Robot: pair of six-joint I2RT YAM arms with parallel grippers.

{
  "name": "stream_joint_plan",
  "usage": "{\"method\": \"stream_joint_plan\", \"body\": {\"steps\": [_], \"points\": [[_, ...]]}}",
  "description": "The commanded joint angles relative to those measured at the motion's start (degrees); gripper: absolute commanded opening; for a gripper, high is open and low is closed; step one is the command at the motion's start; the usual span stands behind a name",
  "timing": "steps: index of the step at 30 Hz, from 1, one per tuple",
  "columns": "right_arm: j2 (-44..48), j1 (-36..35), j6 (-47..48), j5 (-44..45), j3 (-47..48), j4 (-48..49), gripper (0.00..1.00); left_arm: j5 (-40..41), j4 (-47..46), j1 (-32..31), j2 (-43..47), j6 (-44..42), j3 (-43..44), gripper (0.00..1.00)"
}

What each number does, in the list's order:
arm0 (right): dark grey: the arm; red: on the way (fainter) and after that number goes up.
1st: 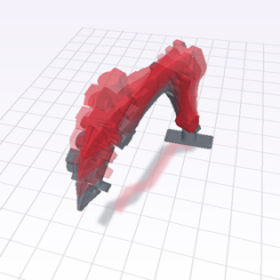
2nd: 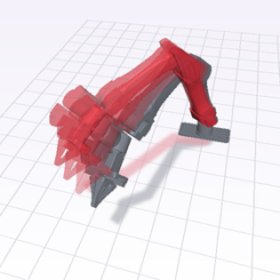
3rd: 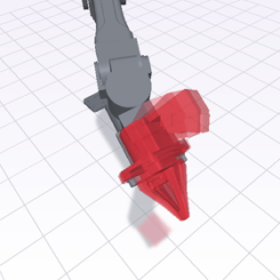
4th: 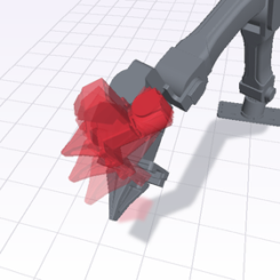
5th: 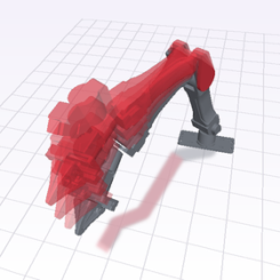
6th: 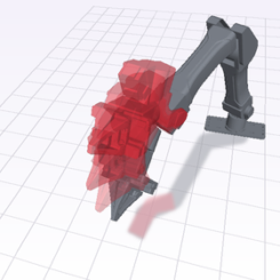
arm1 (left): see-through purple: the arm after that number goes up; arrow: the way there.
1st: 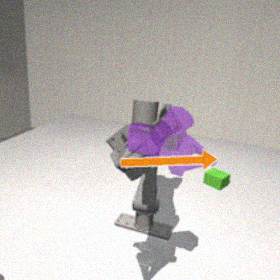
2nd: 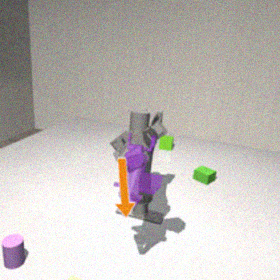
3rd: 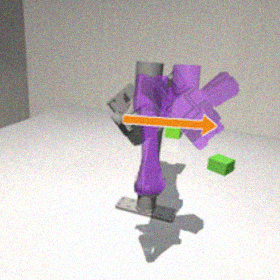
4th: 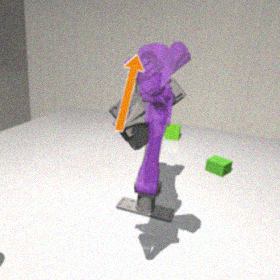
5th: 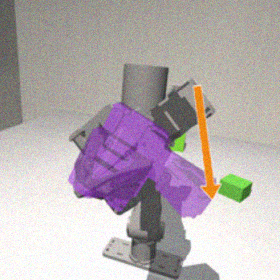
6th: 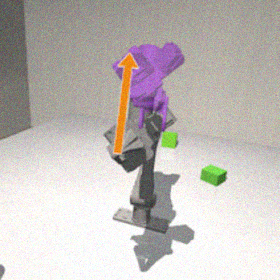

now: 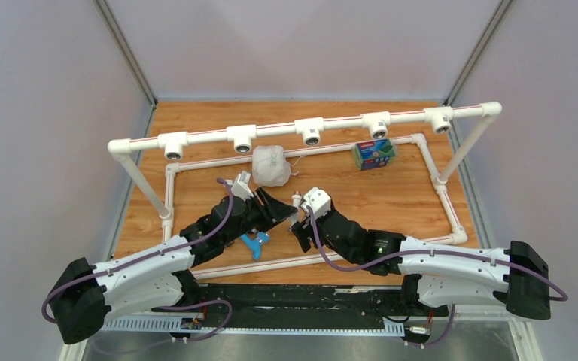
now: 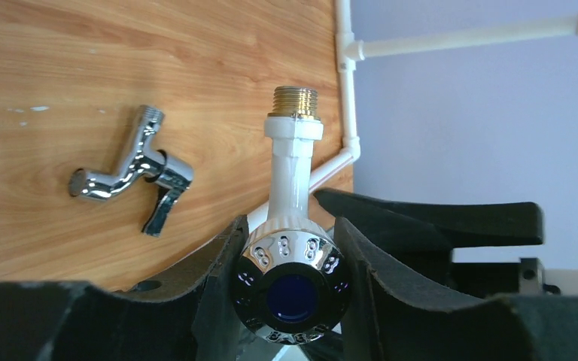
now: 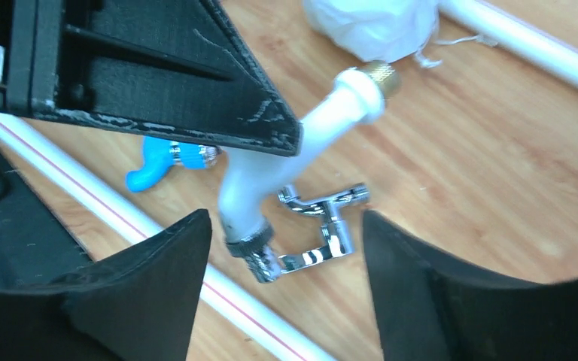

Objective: Install the water faucets

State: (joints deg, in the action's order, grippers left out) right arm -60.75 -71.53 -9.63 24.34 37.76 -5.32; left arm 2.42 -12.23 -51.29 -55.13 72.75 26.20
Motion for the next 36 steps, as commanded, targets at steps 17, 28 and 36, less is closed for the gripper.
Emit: {"method": "stream_joint_plan", "body": {"steps": [17, 28, 36], "points": [[-15.7, -13.1, 13.4, 22.3, 7.5, 8.3, 0.89, 7.8, 14.9, -0.1, 4.5, 7.8, 4.1, 0.00], [-23.7, -13.4, 23.1, 27.2, 6.8, 22.2, 0.77, 7.7, 16.4, 0.0, 7.8, 8.8, 3.4, 0.00], [-27.1, -13.3, 26.9, 28.0, 6.5, 27.4, 0.45, 8.9, 16.7, 0.0, 10.7, 8.5, 2.4, 0.11]]}}
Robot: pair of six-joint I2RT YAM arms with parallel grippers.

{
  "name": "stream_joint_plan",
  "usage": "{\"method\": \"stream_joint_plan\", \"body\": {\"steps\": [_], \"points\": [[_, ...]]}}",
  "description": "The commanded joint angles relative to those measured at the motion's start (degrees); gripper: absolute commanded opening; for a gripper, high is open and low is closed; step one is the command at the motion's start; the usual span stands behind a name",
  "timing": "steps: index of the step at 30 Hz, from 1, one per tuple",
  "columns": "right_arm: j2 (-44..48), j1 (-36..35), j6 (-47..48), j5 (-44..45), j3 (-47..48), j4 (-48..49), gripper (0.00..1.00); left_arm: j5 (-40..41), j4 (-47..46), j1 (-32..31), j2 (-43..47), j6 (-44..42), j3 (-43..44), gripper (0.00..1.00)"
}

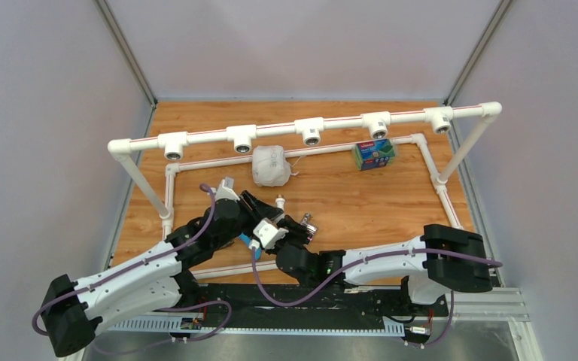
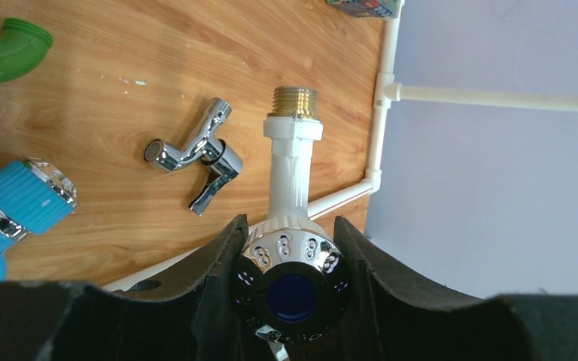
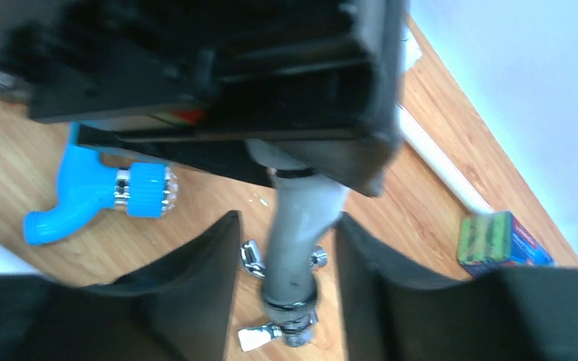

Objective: Install the water faucets

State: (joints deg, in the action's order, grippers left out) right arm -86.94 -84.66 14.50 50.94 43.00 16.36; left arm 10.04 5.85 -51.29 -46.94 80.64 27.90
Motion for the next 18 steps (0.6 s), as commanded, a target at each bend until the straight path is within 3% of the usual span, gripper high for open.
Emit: {"method": "stream_joint_plan", "body": {"steps": [1, 3, 7, 10, 13, 18], "points": [[-1.0, -0.2, 2.6, 1.6, 1.0, 5.6, 0.37, 1.9, -0.8, 0.0, 2.7, -0.1, 0.7, 0.13], [-0.1, -0.2, 2.1, 1.4, 0.5, 5.6, 0.20, 3.2, 1.0, 0.0, 4.1, -1.4, 0.9, 0.17], [3.2, 0.3, -0.4, -2.7, -0.8, 5.3, 0.00, 6.4, 2.7, 0.0, 7.6, -6.4, 1.3, 0.37], [6.4, 1.4, -3.0, -5.8, -1.7, 3.9, 0.00, 8.1, 2.7, 0.0, 11.1, -15.6, 2.2, 0.61], [10.5, 2.6, -4.9, -10.3, -3.6, 2.8, 0.00, 8.5, 4.7, 0.0, 13.5, -26.4, 4.8, 0.77], [19.4, 4.7, -7.5, -20.5, -7.2, 0.3, 0.00, 5.6, 6.8, 0.0, 19.9, -46.6, 6.8, 0.79]]}}
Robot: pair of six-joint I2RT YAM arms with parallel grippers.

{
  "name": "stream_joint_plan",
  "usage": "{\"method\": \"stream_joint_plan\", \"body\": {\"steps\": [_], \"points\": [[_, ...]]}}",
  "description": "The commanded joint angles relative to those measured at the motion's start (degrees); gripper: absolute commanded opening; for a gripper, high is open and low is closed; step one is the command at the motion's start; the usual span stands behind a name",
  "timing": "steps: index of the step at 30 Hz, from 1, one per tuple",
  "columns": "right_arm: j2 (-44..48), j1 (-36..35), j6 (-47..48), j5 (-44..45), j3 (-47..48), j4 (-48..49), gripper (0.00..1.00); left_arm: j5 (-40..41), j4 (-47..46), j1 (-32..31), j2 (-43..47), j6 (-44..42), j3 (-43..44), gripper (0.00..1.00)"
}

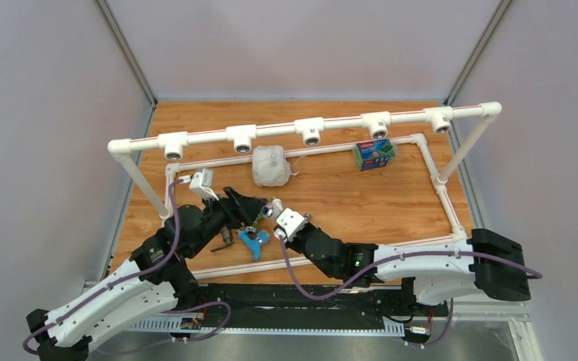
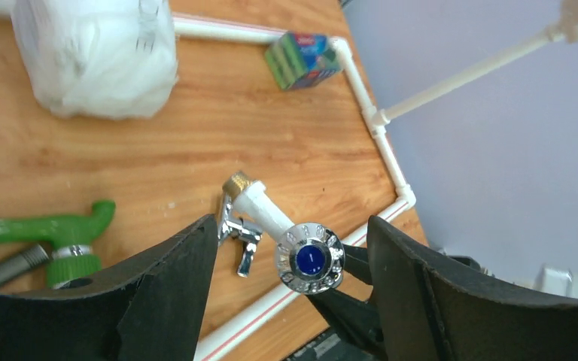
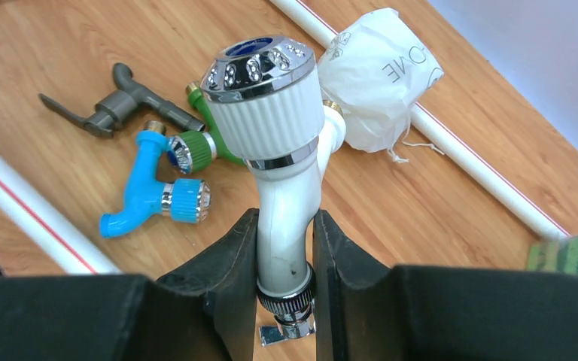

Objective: Install the water faucets

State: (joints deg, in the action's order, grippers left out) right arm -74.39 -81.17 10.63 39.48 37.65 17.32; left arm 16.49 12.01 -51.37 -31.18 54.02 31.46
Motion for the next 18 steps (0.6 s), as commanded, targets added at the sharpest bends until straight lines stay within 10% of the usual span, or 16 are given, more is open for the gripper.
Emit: {"method": "stream_joint_plan", "body": {"steps": [1, 18], "points": [[9.2, 1.4, -3.7, -11.2, -2.8, -1.0, 0.00, -2.3, 0.7, 0.0, 5.5, -22.0, 3.6, 0.79], [32.6, 14.6, -10.3, -49.0, -3.3, -12.6, 0.00, -36.3, 0.4, 0.0, 4.2, -69.6, 7.2, 0.78]]}}
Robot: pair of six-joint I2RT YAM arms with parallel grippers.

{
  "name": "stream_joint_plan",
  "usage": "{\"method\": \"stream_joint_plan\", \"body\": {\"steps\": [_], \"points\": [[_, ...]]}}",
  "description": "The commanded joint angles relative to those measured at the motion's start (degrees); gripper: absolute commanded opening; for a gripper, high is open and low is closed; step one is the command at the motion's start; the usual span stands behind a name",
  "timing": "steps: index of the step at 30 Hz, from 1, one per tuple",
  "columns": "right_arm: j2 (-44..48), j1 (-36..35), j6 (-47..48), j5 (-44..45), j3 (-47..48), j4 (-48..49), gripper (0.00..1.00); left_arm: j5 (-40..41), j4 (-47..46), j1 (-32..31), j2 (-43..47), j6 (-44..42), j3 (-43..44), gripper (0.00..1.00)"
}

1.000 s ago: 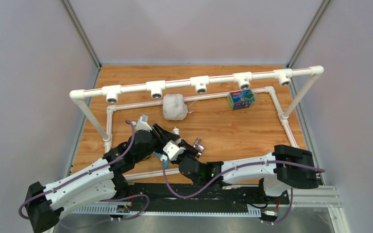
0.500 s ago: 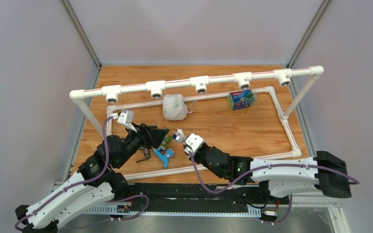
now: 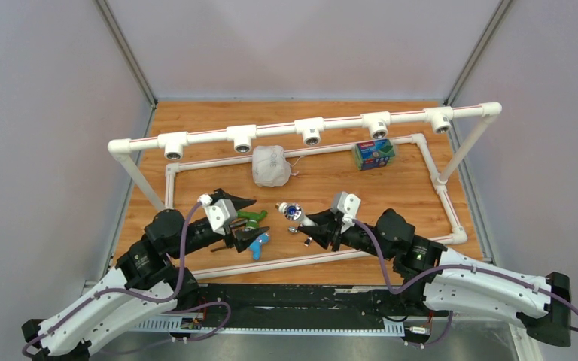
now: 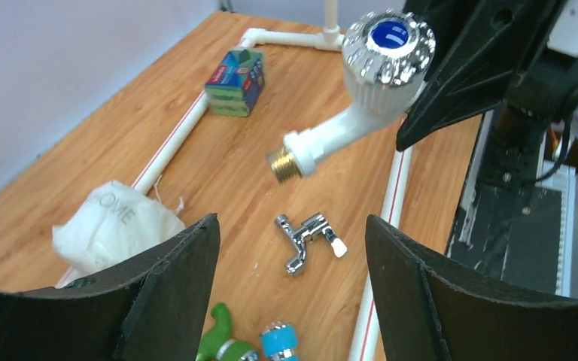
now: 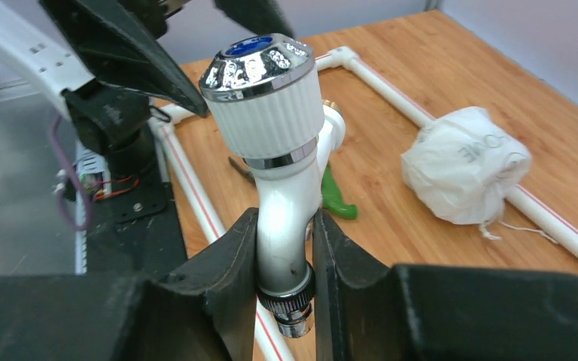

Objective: Install the water faucets

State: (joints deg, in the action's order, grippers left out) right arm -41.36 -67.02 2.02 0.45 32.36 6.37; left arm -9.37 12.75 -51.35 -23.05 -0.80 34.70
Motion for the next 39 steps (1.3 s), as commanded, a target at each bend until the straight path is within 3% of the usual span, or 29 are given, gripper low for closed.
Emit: {"method": "stream_joint_plan", "body": {"steps": [1, 8, 15, 22, 29, 31, 33, 34, 36, 37, 39], "points": [[-1.1, 0.5, -1.6, -11.2, 2.8, -2.1, 0.00, -11.3, 0.2, 0.0, -6.4, -18.1, 4.6, 0.78], [-3.3, 0.5, -3.3, -13.9, 6.4, -2.6, 0.00, -16.5, 5.4, 0.0, -14.2, -29.6, 9.1, 0.78], [-1.2, 0.7, -3.3, -14.3, 7.5, -2.7, 0.00, -18.7, 9.4, 0.0, -11.8, -33.1, 8.4, 0.77], [-2.7, 0.7, -4.5, -16.1, 7.8, -2.8, 0.00, -19.2, 6.6, 0.0, -13.4, -33.2, 7.1, 0.60], [-3.5, 0.7, -4.9, -16.1, 8.3, -2.7, 0.00, -19.8, 4.9, 0.0, -15.0, -34.4, 6.3, 0.53], [-3.9, 0.7, -4.9, -16.4, 8.6, -2.7, 0.00, -19.1, 4.7, 0.0, -15.4, -34.9, 6.0, 0.45], [-4.7, 0.7, -4.7, -16.4, 8.7, -2.8, 0.00, -18.2, 3.2, 0.1, -15.4, -34.3, 5.1, 0.30], [-5.0, 0.7, -4.7, -16.2, 8.8, -2.7, 0.00, -18.0, 2.0, 0.0, -15.4, -33.9, 4.4, 0.14], [-5.7, 0.6, -4.7, -15.7, 8.8, -2.7, 0.00, -17.9, 0.6, 0.0, -15.4, -33.1, 3.7, 0.00], [-6.3, 0.7, -4.9, -15.3, 8.9, -2.7, 0.01, -17.2, 0.1, 0.0, -15.4, -32.8, 3.5, 0.00], [-7.2, 0.7, -5.1, -13.9, 8.9, -2.8, 0.16, -14.8, -1.4, 0.0, -15.4, -31.4, 2.9, 0.00]]}}
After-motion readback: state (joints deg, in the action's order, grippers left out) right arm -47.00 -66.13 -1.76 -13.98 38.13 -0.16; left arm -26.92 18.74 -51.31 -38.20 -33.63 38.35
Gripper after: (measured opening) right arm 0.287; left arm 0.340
